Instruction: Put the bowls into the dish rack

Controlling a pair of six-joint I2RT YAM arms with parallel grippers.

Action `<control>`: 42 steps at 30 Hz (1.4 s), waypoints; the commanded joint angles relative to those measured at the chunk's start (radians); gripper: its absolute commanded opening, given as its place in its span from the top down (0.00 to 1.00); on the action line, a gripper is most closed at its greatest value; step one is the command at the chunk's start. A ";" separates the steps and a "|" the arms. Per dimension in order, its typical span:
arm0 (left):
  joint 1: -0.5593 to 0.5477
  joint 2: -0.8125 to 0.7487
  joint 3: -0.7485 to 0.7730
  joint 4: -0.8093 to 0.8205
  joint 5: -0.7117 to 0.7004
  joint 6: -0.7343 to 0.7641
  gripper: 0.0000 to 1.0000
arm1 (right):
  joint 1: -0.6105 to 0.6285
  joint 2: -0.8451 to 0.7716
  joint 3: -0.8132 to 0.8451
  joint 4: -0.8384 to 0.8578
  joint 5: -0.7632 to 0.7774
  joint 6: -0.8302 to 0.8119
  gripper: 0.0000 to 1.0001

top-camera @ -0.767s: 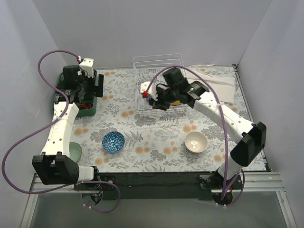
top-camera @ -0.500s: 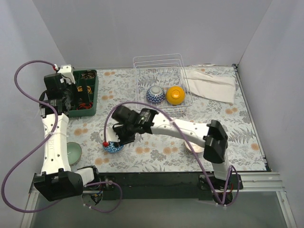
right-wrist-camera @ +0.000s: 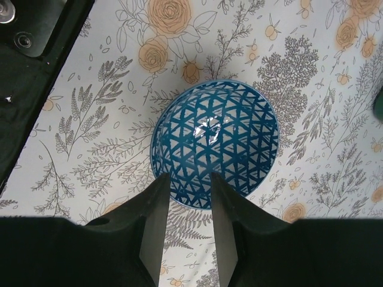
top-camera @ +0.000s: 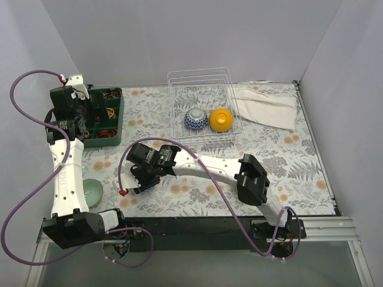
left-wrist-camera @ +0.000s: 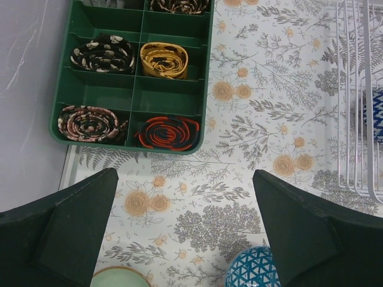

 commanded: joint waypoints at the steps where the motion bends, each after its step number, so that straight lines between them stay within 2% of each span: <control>1: 0.006 -0.003 0.054 -0.007 0.002 -0.008 0.02 | 0.028 0.002 0.018 -0.021 -0.015 -0.041 0.58; 7: 0.006 0.019 0.057 -0.007 0.059 -0.040 0.02 | 0.057 0.023 -0.024 -0.036 -0.009 -0.054 0.58; 11: 0.006 0.023 0.070 -0.012 0.082 -0.050 0.02 | 0.060 0.066 0.005 -0.028 0.038 -0.059 0.58; 19: 0.003 0.033 0.090 -0.029 0.085 -0.045 0.02 | 0.060 0.102 -0.008 -0.005 0.112 -0.060 0.58; 23: 0.000 0.022 0.097 -0.032 0.084 -0.043 0.02 | 0.060 0.094 -0.016 0.004 0.141 -0.060 0.71; 25: 0.000 0.022 0.099 -0.033 0.093 -0.043 0.02 | 0.063 0.077 -0.027 0.007 0.149 -0.059 0.74; 27: 0.000 0.014 0.094 -0.030 0.096 -0.043 0.02 | 0.068 0.063 -0.042 0.005 0.158 -0.060 0.82; 34: 0.000 -0.006 0.085 -0.035 0.102 -0.043 0.02 | 0.083 0.037 -0.107 0.004 0.178 -0.073 0.94; 35: 0.000 -0.007 0.085 -0.036 0.105 -0.043 0.02 | 0.082 0.030 -0.117 0.004 0.178 -0.073 0.99; 38: 0.000 -0.020 0.093 -0.033 0.117 -0.043 0.02 | 0.083 -0.035 -0.148 -0.001 0.227 -0.071 0.99; 42: -0.012 -0.023 0.119 -0.018 0.159 -0.031 0.02 | 0.073 -0.188 -0.277 -0.004 0.259 -0.057 0.99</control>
